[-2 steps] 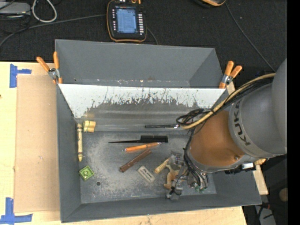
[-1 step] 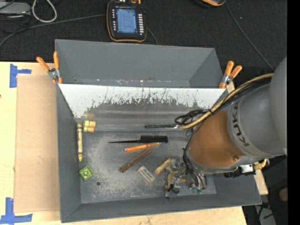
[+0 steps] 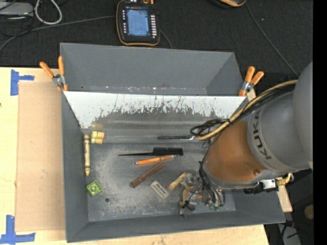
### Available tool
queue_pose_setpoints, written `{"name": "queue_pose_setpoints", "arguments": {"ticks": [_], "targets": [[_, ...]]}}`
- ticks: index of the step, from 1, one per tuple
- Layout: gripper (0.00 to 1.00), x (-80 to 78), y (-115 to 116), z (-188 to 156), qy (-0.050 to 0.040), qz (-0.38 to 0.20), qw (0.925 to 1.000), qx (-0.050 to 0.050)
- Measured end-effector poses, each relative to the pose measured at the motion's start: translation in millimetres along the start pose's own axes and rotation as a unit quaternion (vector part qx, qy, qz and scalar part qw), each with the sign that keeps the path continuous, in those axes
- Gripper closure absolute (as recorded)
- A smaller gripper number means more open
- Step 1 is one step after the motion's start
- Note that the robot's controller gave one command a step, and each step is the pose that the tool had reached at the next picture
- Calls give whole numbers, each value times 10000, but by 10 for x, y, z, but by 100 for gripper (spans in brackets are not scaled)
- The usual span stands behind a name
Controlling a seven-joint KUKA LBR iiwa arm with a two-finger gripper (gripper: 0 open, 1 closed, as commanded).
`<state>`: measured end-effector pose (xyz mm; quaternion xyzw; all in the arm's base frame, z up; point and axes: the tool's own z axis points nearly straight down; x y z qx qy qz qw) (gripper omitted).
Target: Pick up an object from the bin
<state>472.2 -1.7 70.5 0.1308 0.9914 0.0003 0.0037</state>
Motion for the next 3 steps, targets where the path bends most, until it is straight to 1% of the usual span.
{"name": "queue_pose_setpoints", "arguments": {"ticks": [1, 2, 3], "targets": [[100, 26, -4, -132, 51, -7, 10000, 9], [100, 15, -1, -317, 32, -14, 10000, 2], [100, 28, -4, -482, 56, -23, 10000, 8]]}}
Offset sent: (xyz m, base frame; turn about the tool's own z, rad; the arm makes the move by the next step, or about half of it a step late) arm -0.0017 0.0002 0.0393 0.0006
